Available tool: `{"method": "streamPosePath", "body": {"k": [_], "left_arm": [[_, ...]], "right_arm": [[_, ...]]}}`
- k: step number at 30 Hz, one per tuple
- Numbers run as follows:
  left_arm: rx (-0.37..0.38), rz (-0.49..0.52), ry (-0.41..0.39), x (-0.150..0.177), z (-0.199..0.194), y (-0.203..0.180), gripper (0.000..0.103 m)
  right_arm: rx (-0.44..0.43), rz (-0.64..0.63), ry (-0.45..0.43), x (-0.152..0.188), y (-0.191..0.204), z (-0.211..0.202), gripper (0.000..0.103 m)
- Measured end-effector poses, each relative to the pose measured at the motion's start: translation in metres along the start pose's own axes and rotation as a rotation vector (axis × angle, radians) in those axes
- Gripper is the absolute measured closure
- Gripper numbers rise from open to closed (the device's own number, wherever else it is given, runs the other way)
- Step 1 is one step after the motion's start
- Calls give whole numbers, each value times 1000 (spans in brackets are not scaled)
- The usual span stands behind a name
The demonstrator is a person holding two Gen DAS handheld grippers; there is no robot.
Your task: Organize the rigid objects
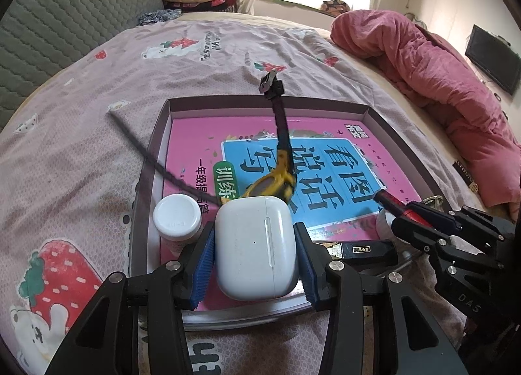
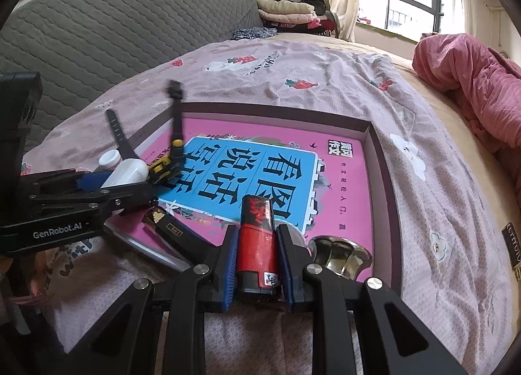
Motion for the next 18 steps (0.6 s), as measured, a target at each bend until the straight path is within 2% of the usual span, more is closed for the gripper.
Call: {"method": "streamPosePath", "body": {"k": [6, 13, 18], "left_arm": [[0, 16, 0, 1, 1, -3, 55], [-7, 10, 25, 6, 6, -3, 55], [5, 1, 16, 5, 3, -3, 55]], "right_arm": [[14, -8, -22, -1, 2, -6, 79], [36, 0, -92, -7, -1, -26, 59], [53, 25, -125, -7, -5, -41, 56]]}}
Point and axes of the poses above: each gripper's, at about its wrist camera, not at the fingertips, and z roughly the way its jaws point, y to its left, x to its underside, the point moved 8 cm from there along z, roughly the way its jaws point, and after that the axes turned 9 degrees about -z, right-handed, at the moved point
